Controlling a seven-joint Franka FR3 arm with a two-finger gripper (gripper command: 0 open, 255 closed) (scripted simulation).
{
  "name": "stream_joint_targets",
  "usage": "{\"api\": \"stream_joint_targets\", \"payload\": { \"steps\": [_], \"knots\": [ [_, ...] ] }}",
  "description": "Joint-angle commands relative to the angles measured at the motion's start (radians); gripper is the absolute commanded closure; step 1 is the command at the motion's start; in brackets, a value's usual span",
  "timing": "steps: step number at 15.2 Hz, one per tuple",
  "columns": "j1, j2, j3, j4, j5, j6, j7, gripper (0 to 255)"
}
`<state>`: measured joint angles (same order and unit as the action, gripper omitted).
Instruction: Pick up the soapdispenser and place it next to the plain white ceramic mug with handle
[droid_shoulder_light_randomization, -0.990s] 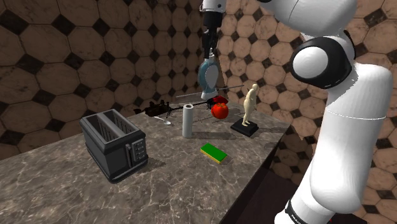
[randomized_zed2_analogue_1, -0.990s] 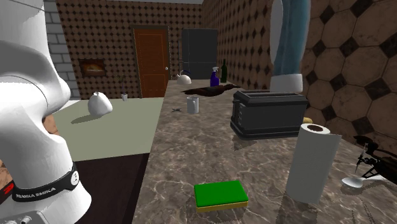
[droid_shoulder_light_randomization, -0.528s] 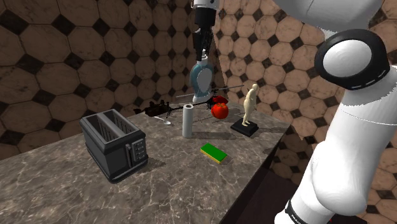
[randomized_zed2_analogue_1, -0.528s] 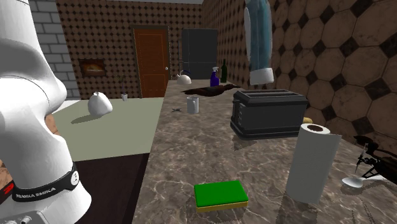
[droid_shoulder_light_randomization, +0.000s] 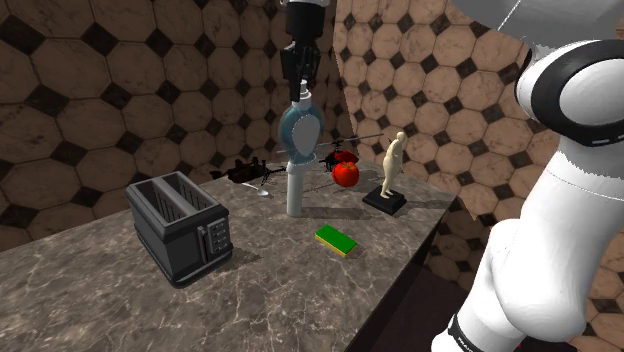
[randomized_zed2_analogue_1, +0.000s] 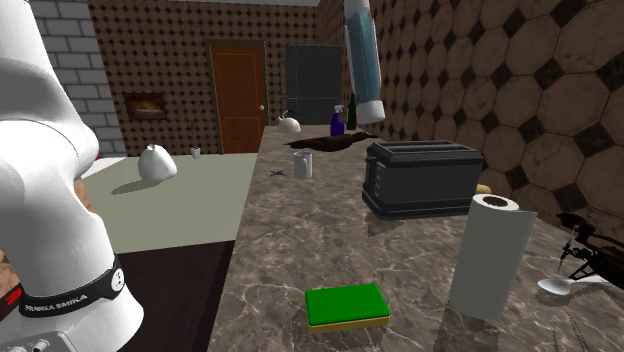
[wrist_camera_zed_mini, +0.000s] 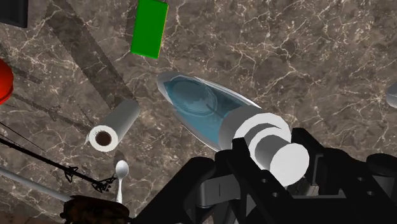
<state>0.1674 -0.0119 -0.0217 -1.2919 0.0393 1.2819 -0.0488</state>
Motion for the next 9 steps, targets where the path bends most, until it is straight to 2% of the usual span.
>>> {"api": "stream_joint_targets", "payload": {
  "steps": [1,9],
  "knots": [
    [0.028,-0.013,0.029,-0.018,0.000,0.008,0.058,255],
    [0.128,0.008,0.136,0.006,-0.002,0.012,0.265,255]
  ]
}}
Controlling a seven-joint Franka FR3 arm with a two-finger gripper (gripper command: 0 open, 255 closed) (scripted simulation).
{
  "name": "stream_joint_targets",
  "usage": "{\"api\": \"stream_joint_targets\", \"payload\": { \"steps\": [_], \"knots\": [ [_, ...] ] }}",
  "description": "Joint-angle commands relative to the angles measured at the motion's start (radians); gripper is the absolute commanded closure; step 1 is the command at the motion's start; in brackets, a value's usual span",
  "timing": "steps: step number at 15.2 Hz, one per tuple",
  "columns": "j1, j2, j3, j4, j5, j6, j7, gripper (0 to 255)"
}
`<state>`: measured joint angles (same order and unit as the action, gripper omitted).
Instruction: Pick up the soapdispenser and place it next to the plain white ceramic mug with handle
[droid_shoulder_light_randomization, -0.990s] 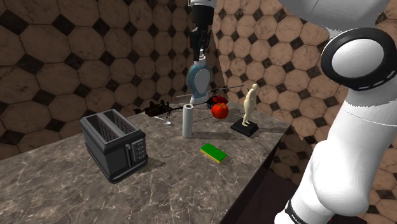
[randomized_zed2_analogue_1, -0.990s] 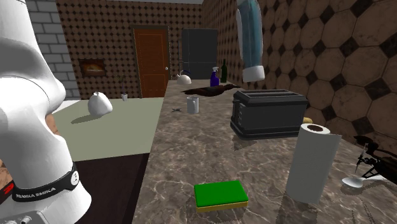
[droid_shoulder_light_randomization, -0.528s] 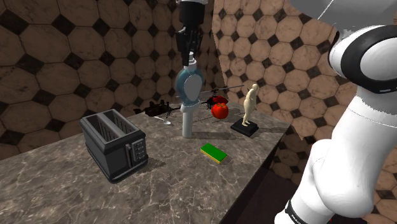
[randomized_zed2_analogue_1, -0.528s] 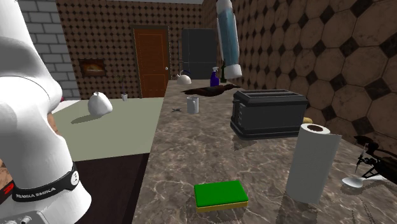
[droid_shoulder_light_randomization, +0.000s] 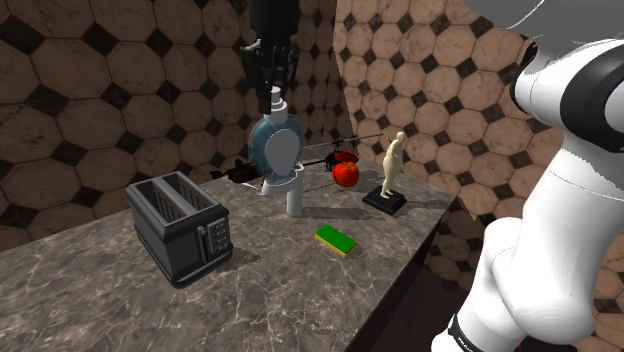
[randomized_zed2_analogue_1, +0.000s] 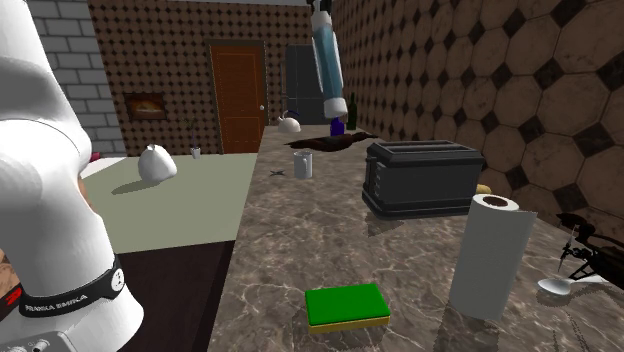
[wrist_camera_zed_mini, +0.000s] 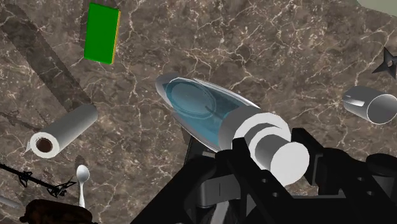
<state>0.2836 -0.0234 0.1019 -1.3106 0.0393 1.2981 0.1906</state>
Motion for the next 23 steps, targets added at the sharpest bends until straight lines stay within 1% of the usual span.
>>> {"api": "stream_joint_targets", "payload": {
  "steps": [1,6,10,14,15,16,19,23],
  "knots": [
    [0.024,0.028,0.026,0.035,-0.003,-0.005,0.051,255],
    [0.094,0.090,0.091,0.112,-0.018,-0.017,0.182,255],
    [0.160,0.168,0.140,0.214,-0.043,-0.040,0.287,255],
    [0.244,0.283,0.182,0.373,-0.086,-0.085,0.390,255],
    [0.270,0.321,0.191,0.428,-0.101,-0.104,0.415,255],
    [0.308,0.379,0.201,0.516,-0.124,-0.135,0.446,255],
    [0.282,0.308,0.197,0.360,-0.098,-0.048,0.439,255],
    [0.261,0.247,0.195,0.211,-0.078,0.041,0.430,255]
  ]
}}
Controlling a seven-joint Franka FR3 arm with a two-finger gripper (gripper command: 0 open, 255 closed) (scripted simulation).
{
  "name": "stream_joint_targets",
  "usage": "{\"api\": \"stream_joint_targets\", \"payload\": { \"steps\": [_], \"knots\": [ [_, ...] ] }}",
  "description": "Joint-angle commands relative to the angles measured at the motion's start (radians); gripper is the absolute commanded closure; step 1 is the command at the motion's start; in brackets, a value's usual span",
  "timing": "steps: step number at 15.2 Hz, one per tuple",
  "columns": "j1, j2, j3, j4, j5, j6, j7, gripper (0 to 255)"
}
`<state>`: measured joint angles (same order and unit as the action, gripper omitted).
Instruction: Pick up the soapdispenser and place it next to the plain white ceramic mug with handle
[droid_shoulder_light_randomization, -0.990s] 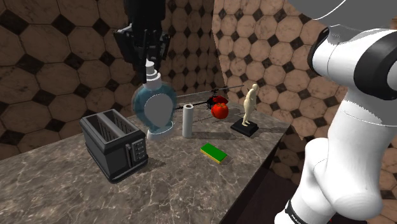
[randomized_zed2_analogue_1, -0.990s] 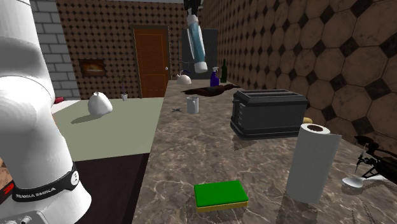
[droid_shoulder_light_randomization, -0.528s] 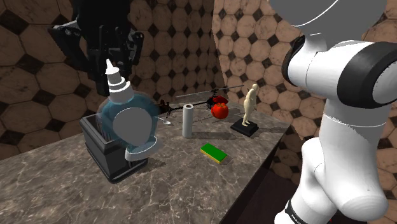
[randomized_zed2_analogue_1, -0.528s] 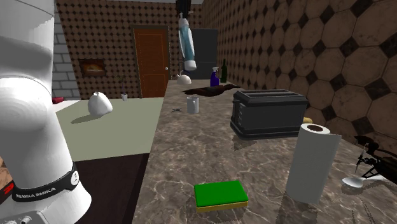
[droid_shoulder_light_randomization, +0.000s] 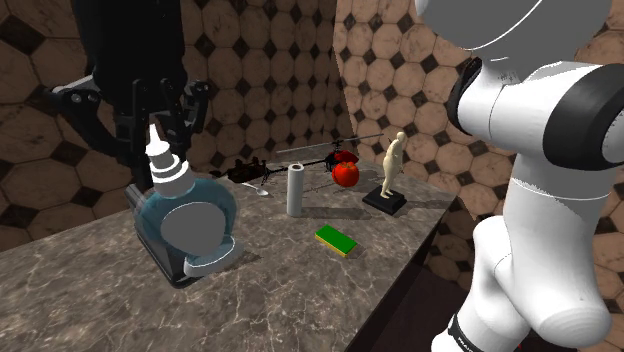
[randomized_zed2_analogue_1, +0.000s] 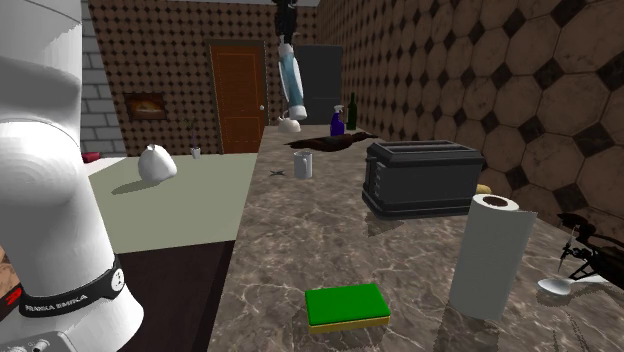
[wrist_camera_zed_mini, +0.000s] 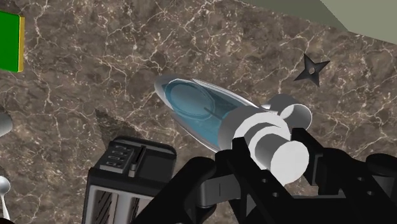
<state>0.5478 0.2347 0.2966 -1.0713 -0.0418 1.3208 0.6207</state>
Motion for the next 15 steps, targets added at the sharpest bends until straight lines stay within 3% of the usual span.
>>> {"api": "stream_joint_targets", "payload": {
  "steps": [1,15],
  "knots": [
    [-0.006,-0.023,-0.001,-0.060,0.007,0.039,-0.002,255],
    [-0.032,-0.125,-0.009,-0.394,0.039,0.273,-0.023,255]
  ]
}}
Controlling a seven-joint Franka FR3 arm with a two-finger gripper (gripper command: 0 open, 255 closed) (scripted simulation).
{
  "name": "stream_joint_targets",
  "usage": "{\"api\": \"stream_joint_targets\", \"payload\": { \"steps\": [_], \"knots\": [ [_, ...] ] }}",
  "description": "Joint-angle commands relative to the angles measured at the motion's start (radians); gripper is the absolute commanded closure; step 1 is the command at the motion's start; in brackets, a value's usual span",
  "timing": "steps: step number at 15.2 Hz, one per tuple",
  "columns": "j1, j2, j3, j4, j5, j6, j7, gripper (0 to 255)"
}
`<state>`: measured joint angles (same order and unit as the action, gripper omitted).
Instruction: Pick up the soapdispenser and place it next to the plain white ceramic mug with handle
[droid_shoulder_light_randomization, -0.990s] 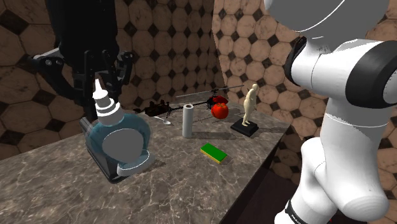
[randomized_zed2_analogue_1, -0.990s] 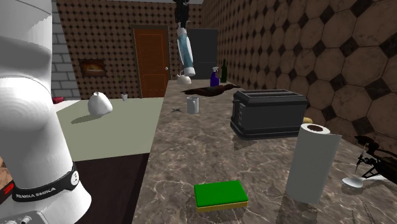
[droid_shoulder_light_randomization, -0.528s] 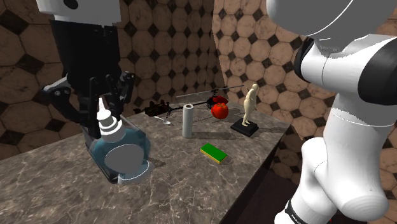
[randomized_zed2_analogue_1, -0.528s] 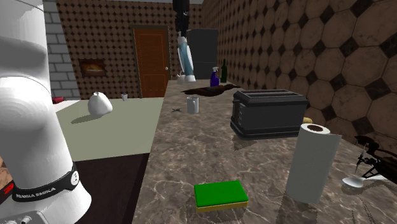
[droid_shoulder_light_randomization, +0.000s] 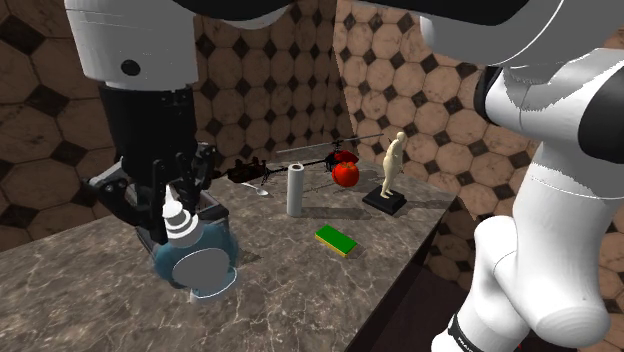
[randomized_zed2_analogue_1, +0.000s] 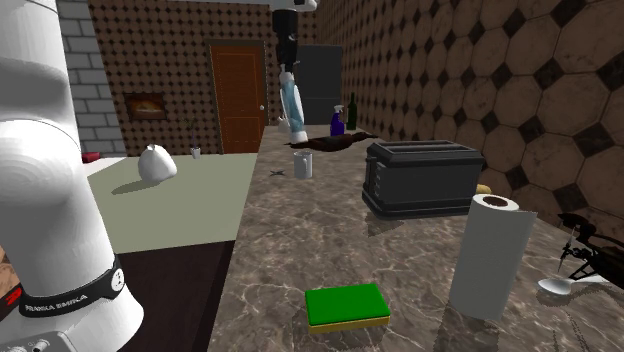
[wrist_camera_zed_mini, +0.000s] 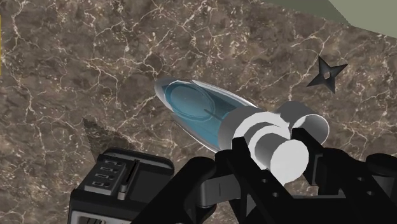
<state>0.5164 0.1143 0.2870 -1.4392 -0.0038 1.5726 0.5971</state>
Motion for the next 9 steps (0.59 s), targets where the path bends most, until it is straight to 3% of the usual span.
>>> {"api": "stream_joint_targets", "payload": {
  "steps": [1,9],
  "knots": [
    [-0.001,-0.009,0.000,-0.044,0.003,0.037,-0.001,255],
    [-0.005,-0.030,-0.002,-0.179,0.009,0.151,-0.007,255]
  ]
}}
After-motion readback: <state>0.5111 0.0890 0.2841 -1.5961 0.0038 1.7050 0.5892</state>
